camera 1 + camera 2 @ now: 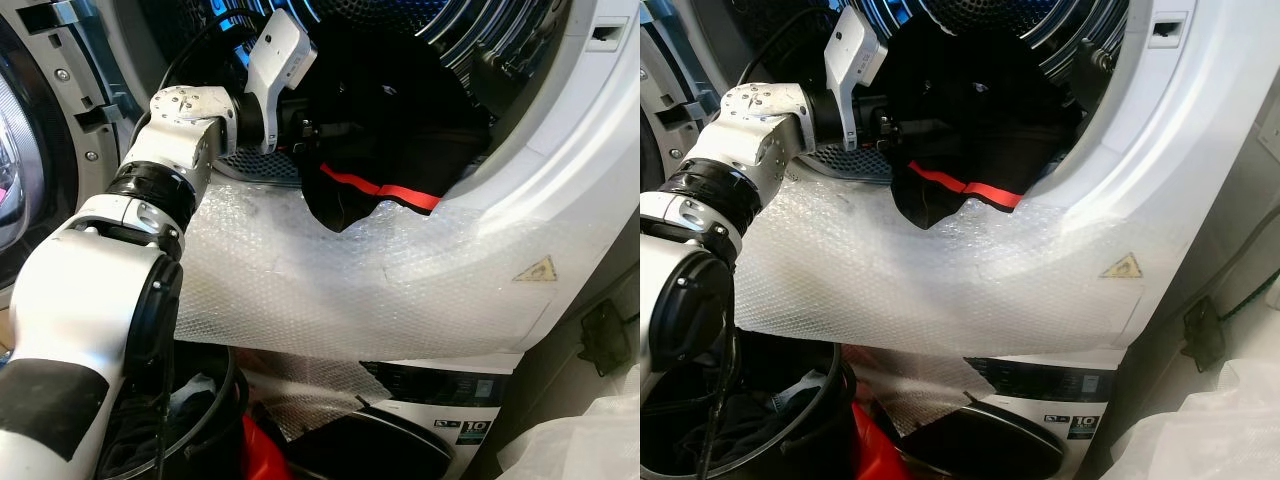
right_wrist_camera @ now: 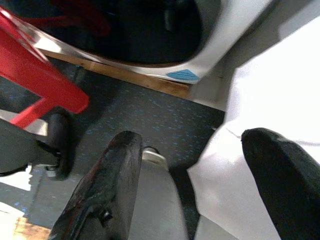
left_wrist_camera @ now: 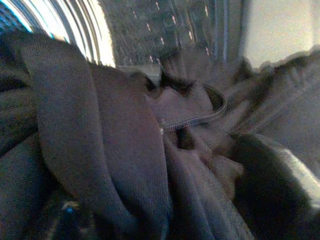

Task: Clothes washing

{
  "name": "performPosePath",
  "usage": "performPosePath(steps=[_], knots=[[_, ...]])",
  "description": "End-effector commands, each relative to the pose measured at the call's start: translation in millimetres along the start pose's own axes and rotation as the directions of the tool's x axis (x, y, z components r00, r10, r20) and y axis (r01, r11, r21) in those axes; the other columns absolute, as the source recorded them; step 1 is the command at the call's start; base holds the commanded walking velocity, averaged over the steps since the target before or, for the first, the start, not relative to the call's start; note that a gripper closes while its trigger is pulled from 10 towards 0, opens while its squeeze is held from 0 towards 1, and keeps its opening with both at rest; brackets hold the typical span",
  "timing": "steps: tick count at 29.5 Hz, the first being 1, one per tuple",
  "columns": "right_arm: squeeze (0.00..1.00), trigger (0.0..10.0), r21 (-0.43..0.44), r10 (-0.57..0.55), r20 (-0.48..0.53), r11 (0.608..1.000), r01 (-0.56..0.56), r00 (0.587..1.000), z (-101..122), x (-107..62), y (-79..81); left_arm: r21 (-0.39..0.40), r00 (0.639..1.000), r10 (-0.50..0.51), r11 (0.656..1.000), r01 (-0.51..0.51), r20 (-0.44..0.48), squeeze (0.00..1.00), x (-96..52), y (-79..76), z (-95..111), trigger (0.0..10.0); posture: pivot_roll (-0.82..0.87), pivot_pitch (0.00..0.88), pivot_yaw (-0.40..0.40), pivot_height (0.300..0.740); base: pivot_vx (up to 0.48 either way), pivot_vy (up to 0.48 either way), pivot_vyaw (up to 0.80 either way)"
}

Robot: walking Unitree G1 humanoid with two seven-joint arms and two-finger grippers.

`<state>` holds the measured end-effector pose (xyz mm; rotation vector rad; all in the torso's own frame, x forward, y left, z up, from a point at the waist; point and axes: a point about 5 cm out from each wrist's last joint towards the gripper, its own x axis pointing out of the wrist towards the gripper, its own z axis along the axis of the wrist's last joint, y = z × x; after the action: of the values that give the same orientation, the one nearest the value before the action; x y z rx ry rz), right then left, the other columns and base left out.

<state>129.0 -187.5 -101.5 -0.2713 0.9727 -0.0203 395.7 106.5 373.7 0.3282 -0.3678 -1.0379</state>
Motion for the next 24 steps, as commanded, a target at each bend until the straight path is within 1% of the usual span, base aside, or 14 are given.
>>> performPosePath(steps=[1, 3, 6, 7, 8, 9, 12, 13, 14, 15, 18, 21, 23, 24], knots=[[0.00, 10.0, -0.015, 0.035, -0.020, 0.999, -0.035, 0.999, -1.6, -0.8, 10.8, 0.029, 0.989, 0.059, 0.998, -0.064, 0.134, 1.00, -8.1, 8.4, 24.4, 10.0, -0.04, 0.000, 0.131, 0.740, 0.000, 0.000, 0.00], [0.00, 10.0, -0.013, 0.038, -0.017, 0.999, -0.038, 0.999, 0.6, -0.2, 12.3, 0.007, 0.978, 0.081, 0.996, -0.084, 0.193, 1.00, -10.8, 6.9, 29.5, 10.0, -0.04, 0.000, 0.130, 0.740, 0.000, 0.000, 0.00], [0.00, 10.0, -0.017, 0.045, -0.013, 0.999, -0.046, 0.999, 2.7, 0.2, 13.9, 0.004, 0.971, 0.074, 0.997, -0.077, 0.227, 1.00, -12.6, 1.1, 31.9, 10.0, -0.03, 0.000, 0.130, 0.740, 0.000, 0.000, 0.00], [0.00, 10.0, -0.021, 0.051, -0.011, 0.998, -0.051, 0.999, 4.2, 0.6, 15.2, 0.012, 0.965, 0.104, 0.994, -0.110, 0.243, 1.00, -13.7, -2.5, 34.2, 10.0, -0.02, 0.000, 0.128, 0.740, 0.000, 0.000, 0.00], [0.00, 10.0, -0.022, 0.052, -0.011, 0.998, -0.052, 0.999, 4.5, 0.7, 15.4, 0.014, 0.962, 0.123, 0.991, -0.131, 0.243, 1.00, -14.0, -2.9, 34.9, 10.0, -0.02, 0.000, 0.128, 0.740, 0.000, 0.000, 0.00], [0.00, 10.0, -0.024, 0.054, -0.011, 0.998, -0.055, 0.998, 5.1, 0.9, 15.7, -0.002, 0.956, 0.172, 0.984, -0.177, 0.237, 1.00, -13.6, -2.2, 34.0, 10.0, 0.00, 0.000, 0.128, 0.740, 0.000, 0.000, 0.00], [0.00, 10.0, -0.026, 0.057, -0.011, 0.998, -0.057, 0.998, 5.7, 1.0, 16.1, -0.018, 0.952, 0.207, 0.978, -0.208, 0.224, 1.00, -12.4, -3.6, 31.9, 10.0, 0.00, 0.000, 0.128, 0.740, 0.000, 0.000, 0.00], [0.00, 10.0, -0.030, 0.061, -0.010, 0.998, -0.062, 0.998, 7.6, 1.6, 16.9, -0.064, 0.958, 0.212, 0.977, -0.204, 0.191, 0.03, -10.2, -16.6, 25.0, 10.0, 0.01, 0.000, 0.127, 0.740, 0.000, 0.000, 0.00], [0.00, 10.0, -0.032, 0.065, -0.010, 0.997, -0.065, 0.998, 8.6, 1.9, 17.6, -0.093, 0.967, 0.181, 0.982, -0.166, 0.181, 0.00, -9.8, -26.0, 21.7, 10.0, 0.02, 0.000, 0.129, 0.740, 0.000, 0.000, 0.00], [0.00, 10.0, -0.033, 0.068, -0.009, 0.997, -0.068, 0.998, 9.9, 2.2, 18.4, -0.130, 0.975, 0.134, 0.985, -0.112, 0.178, 0.00, -10.8, -41.7, 17.1, 10.0, 0.02, 0.000, 0.130, 0.740, 0.000, 0.000, 0.00], [0.00, 10.0, -0.031, 0.069, -0.007, 0.997, -0.069, 0.998, 10.9, 2.5, 18.9, -0.147, 0.977, 0.130, 0.983, -0.106, 0.169, 0.00, -15.4, -52.8, 15.9, 10.0, 0.02, 0.000, 0.132, 0.740, 0.000, 0.000, 0.00], [0.00, 10.0, -0.031, 0.071, -0.006, 0.997, -0.071, 0.997, 11.6, 2.7, 19.1, -0.173, 0.972, 0.154, 0.977, -0.123, 0.176, 0.00, -18.9, -58.5, 17.1, 10.0, 0.03, 0.000, 0.131, 0.740, 0.000, 0.000, 0.00], [0.00, 10.0, -0.037, 0.078, -0.008, 0.996, -0.078, 0.997, 12.0, 2.7, 20.6, -0.202, 0.964, 0.214, 0.963, -0.181, 0.155, 0.00, -23.9, -62.6, 16.9, 10.0, 0.04, 0.000, 0.135, 0.740, 0.000, 0.000, 0.00], [0.00, 10.0, -0.038, 0.080, -0.008, 0.996, -0.080, 0.997, 12.1, 2.6, 21.0, -0.218, 0.954, 0.270, 0.946, -0.238, 0.127, 0.00, -26.4, -64.5, 16.7, 10.0, 0.05, 0.000, 0.134, 0.740, 0.000, 0.000, 0.00]])
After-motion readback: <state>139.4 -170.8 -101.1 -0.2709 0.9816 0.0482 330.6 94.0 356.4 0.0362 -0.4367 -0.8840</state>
